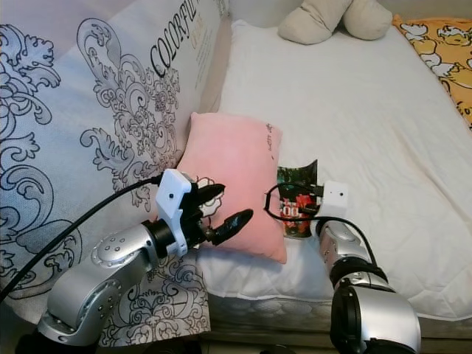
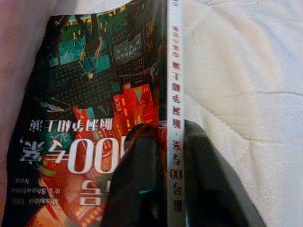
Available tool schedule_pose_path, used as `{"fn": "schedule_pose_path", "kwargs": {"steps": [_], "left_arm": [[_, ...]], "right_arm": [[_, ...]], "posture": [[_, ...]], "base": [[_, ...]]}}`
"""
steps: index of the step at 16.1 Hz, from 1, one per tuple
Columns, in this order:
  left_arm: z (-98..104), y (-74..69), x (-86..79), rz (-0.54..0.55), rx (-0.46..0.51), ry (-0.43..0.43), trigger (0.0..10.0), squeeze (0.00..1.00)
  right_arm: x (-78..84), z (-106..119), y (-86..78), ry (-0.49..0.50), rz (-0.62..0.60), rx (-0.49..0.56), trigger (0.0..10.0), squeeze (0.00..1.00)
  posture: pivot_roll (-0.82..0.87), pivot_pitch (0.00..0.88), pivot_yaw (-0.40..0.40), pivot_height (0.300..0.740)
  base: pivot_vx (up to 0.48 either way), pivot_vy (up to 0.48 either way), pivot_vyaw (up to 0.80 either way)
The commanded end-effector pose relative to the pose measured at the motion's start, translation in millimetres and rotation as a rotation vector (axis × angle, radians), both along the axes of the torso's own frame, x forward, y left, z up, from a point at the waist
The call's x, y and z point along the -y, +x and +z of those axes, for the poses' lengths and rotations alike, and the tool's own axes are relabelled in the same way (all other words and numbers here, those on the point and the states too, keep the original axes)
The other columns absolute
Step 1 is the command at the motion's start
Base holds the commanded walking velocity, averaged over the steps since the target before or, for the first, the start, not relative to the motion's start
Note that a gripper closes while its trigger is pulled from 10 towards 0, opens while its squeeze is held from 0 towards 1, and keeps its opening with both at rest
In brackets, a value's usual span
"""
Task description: Clean up the room
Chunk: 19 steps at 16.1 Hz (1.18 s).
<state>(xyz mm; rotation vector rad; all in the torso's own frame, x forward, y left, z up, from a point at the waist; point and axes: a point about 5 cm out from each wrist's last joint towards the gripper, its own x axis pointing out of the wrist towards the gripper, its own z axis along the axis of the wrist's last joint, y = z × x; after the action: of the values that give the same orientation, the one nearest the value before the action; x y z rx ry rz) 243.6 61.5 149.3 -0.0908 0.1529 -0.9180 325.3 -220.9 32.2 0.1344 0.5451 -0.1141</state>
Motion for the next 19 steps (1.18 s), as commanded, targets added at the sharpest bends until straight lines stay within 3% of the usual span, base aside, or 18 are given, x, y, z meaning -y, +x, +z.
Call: {"fn": "schedule_pose_path", "kwargs": {"steps": [1,2,8,16,18,19], "left_arm": [[-2.2,-2.4,-2.9,-0.023,0.011,0.076,10.0,0.00],[-7.6,-2.4,-6.0,-0.047,0.015,0.142,10.0,0.00],[-7.7,-3.6,-7.1,-0.093,-0.005,0.143,10.0,0.00],[-5.5,0.2,-3.5,-0.086,-0.019,0.098,10.0,0.00],[-8.7,9.9,-11.6,0.032,0.012,0.121,10.0,0.00],[-10.5,13.1,-14.9,0.080,0.012,0.120,10.0,0.00]], "right_arm": [[-10.7,-1.8,1.1,0.018,0.036,-0.004,10.0,1.00],[-11.1,-1.0,1.7,0.001,0.049,0.000,10.0,1.00],[-1.7,-2.5,-2.3,-0.019,0.059,0.004,10.0,1.00],[22.0,8.4,-0.7,-0.229,0.105,0.008,10.0,1.00],[27.4,23.2,6.8,-0.364,0.109,0.092,10.0,1.00],[26.9,24.7,6.9,-0.383,0.111,0.118,10.0,1.00]], "posture": [[0.05,0.024,0.049,0.740],[0.05,0.025,0.049,0.740],[0.03,0.033,0.054,0.740],[0.02,0.027,0.047,0.740],[0.03,0.015,0.036,0.740],[0.02,0.007,0.031,0.740]], "base": [[0.000,0.000,0.00],[0.000,0.000,0.00],[0.000,0.000,0.00],[0.000,0.000,0.00],[0.000,0.000,0.00],[0.000,0.000,0.00]]}}
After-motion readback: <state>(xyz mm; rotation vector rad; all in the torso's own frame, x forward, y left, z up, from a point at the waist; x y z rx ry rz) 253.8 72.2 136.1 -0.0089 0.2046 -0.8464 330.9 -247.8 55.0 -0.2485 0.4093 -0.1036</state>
